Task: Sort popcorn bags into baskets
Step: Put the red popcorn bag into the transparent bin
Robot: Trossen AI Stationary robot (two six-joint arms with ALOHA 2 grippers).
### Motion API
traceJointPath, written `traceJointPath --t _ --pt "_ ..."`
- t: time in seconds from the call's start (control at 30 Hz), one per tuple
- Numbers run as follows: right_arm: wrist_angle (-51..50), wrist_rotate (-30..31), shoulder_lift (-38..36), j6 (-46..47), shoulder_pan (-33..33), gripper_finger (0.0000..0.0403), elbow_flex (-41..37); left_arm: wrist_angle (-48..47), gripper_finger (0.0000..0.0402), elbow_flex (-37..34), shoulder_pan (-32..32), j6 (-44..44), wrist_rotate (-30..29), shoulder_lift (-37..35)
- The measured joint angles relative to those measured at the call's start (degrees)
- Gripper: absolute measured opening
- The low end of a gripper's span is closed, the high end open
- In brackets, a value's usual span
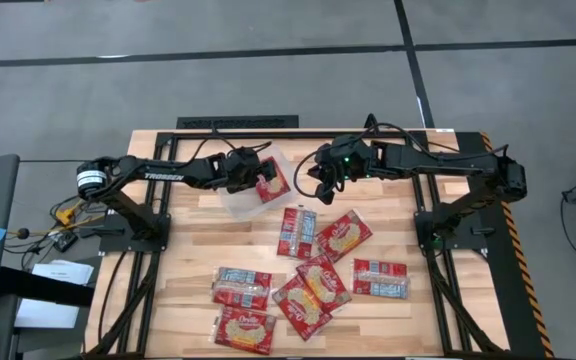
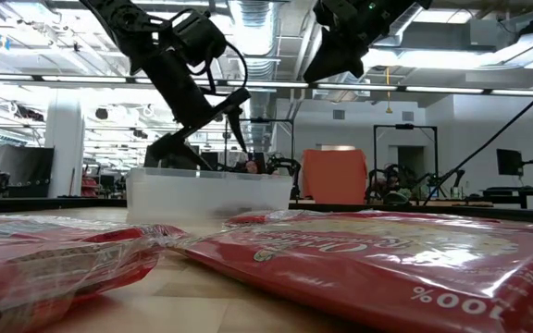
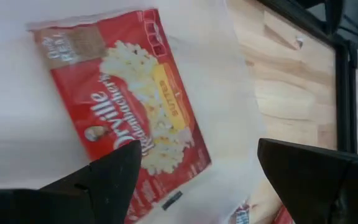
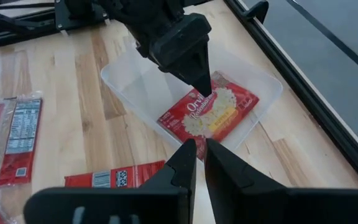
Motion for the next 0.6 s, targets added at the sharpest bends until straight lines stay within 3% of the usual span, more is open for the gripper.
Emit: traceJointPath --t 0.13,0.37,0.47,0.6 --pt "-0.01 0.0 0.0 0.08 0.0 0.0059 0.0 -3.08 0.0311 0.02 0.0 2.46 3.59 -0.56" --pt "-0.18 0.02 0.0 0.57 0.0 0.0059 -0.02 -13.31 0.0294 0.02 -1.27 2.33 0.92 -0.45" --pt "-0.27 0.04 0.0 1.45 0.0 0.0059 -0.02 -13.49 0.0254 -0.01 -1.54 2.35 0.95 1.37" --pt "-0.47 0.1 0.0 1.57 0.29 0.0059 -0.04 -12.68 0.0169 -0.01 -1.43 2.35 0.89 3.55"
